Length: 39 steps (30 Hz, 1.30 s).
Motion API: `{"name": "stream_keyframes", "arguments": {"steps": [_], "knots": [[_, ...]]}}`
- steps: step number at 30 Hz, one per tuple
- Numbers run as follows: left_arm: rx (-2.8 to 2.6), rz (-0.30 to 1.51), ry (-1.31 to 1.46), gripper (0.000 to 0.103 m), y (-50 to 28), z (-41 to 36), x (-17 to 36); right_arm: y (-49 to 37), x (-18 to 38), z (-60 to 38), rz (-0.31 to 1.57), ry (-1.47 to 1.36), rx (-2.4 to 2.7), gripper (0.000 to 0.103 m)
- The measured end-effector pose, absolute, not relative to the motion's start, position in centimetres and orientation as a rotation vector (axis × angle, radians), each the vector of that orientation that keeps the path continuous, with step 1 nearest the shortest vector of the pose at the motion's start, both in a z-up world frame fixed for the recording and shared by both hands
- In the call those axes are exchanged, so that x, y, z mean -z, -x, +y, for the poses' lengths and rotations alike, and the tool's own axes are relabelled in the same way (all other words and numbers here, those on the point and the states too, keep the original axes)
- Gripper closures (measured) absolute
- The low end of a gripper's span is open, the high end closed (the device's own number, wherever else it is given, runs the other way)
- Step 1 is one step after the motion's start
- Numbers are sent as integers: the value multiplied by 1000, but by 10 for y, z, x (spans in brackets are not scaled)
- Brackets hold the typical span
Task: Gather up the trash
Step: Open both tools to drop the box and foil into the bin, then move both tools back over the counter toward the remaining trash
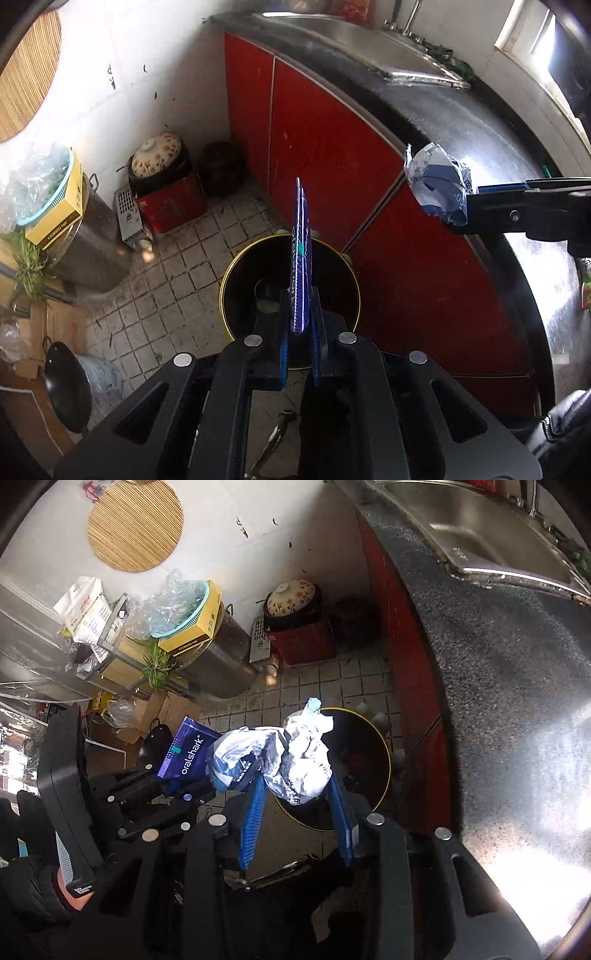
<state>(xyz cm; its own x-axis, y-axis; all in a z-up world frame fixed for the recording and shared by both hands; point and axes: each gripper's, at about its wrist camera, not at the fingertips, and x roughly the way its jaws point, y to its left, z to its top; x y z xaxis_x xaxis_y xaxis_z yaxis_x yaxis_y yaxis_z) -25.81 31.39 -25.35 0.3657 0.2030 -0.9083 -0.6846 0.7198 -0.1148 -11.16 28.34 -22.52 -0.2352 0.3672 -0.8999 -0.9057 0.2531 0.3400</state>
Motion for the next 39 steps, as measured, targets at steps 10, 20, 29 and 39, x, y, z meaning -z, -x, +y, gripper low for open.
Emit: {"name": "stream_keyframes", "arguments": {"steps": [10, 20, 29, 39], "knots": [[-590, 1060, 585, 94, 258, 334, 285, 118, 265, 318, 1356, 676, -1252, 67], [-620, 1010, 599, 13, 264, 346, 280, 114, 262, 324, 1361, 640, -1239, 24], [-595, 999, 565, 13, 258, 344, 266, 105, 241, 305, 1317, 599, -1235, 24], [-443, 930, 399, 11, 186, 303, 189, 52, 140, 191, 1077, 426, -1044, 24]]}}
